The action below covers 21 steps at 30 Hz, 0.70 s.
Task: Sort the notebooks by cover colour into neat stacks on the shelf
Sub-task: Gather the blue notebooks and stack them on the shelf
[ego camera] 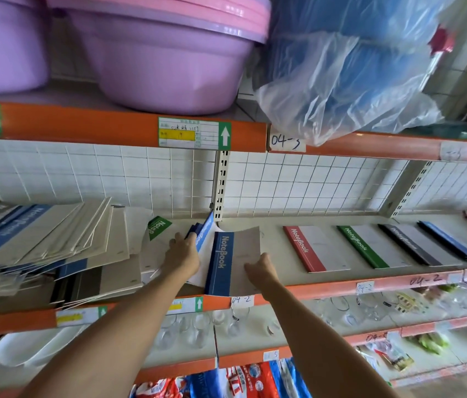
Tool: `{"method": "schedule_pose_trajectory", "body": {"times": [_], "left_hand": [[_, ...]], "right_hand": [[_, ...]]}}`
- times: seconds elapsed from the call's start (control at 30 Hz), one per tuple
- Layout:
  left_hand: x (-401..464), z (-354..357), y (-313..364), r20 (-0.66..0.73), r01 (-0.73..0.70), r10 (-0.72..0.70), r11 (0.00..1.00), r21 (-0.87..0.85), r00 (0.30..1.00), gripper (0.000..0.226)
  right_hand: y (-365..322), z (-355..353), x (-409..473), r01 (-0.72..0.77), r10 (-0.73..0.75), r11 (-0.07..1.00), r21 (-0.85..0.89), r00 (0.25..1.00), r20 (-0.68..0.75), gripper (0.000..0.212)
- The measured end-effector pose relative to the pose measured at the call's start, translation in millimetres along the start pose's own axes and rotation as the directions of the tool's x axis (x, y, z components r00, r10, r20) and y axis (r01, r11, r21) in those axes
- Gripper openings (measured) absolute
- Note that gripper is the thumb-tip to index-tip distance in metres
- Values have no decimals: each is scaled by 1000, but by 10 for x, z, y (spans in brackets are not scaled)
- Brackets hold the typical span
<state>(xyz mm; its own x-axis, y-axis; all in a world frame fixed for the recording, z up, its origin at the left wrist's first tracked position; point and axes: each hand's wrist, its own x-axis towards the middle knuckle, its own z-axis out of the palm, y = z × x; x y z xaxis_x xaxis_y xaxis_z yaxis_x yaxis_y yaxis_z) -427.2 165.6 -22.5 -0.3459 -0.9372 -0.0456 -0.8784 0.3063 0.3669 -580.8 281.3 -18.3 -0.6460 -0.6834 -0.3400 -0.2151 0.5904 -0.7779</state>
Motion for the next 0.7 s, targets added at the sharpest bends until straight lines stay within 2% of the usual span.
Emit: {"method": "schedule_pose_trajectory", "body": {"times": [0.1,0.17,0.27,0.37,0.5,0.57,0.7], "left_hand": [[-24,-19,55,63,-23,29,995,-94,998,65],[-39,-26,42,93,-17,31,989,-150,995,70],[-123,-98,63,73,13,4,971,-237,997,61],[-239,-197,176,1,19,-20,968,-252,1000,51],[-469,-257,472,6,83,-85,946,-314,996,36],[-554,-242,678,-15,81,-91,941,-327,996,33],[-668,-59,1127,-37,67,-85,936,-346,996,26]], "right_hand": [[-2,-13,-6,-108,71,966,234,984,163,31],[11,-24,-13,-115,58,961,252,973,223,35],[15,-112,-97,-44,-1,970,239,983,183,33],[64,-243,-103,58,-72,992,111,990,125,40],[176,-517,-114,72,-73,984,164,997,-2,43],[280,-707,-154,114,-106,983,144,992,-65,39],[611,-1152,-260,128,-109,977,168,987,-121,48]]}}
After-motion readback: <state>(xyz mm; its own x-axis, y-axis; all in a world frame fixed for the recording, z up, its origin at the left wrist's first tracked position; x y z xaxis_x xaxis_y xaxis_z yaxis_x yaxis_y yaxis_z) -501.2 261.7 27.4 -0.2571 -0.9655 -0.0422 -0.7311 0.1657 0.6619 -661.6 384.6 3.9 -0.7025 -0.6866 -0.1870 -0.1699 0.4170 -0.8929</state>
